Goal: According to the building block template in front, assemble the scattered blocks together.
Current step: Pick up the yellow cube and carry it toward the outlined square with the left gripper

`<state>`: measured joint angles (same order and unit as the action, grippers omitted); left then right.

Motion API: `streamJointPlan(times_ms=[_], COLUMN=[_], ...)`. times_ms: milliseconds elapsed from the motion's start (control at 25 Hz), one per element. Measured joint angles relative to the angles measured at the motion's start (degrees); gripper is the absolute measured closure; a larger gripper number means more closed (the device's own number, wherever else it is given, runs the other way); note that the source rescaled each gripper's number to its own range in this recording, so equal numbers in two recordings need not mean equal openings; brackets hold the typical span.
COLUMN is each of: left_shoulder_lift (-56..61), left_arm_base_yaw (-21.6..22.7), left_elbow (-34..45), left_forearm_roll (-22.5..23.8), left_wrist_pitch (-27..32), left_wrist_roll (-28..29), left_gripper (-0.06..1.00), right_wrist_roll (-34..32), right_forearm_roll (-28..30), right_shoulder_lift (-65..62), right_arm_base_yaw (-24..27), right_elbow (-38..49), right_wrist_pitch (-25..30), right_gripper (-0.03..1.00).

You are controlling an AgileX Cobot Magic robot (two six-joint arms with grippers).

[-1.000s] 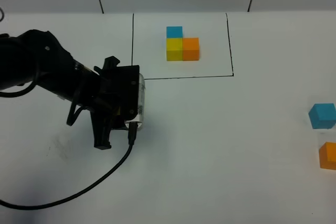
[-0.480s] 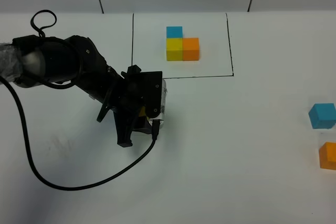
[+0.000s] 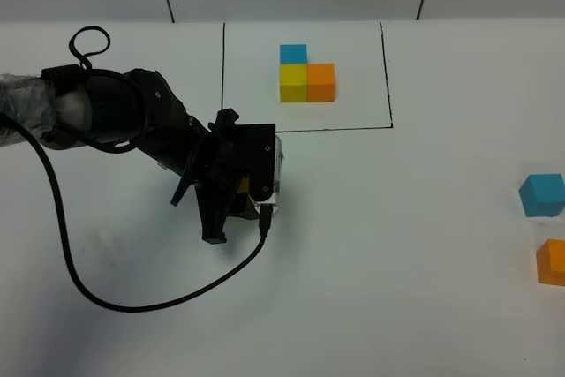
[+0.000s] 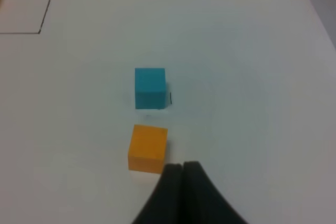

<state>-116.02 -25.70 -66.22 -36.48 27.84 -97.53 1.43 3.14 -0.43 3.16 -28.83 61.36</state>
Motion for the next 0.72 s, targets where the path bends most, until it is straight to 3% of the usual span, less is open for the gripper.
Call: streamJointPlan(times_ms=[720], left_shoulder_lift=[-2.69], left_arm_base_yaw=[0.0], left_elbow=[-0.38], left_forearm_roll=[-0.3], left_wrist_pitch=[-1.64], left_wrist_roll=[-0.41], left_gripper=[0.4], right_wrist_roll=[0.0], right_forearm_roll=[0.0], right_shoulder_lift=[0.0], right_arm_base_yaw=[0.0], right_elbow=[0.0], right_wrist_pitch=[0.0], right_gripper=[0.97])
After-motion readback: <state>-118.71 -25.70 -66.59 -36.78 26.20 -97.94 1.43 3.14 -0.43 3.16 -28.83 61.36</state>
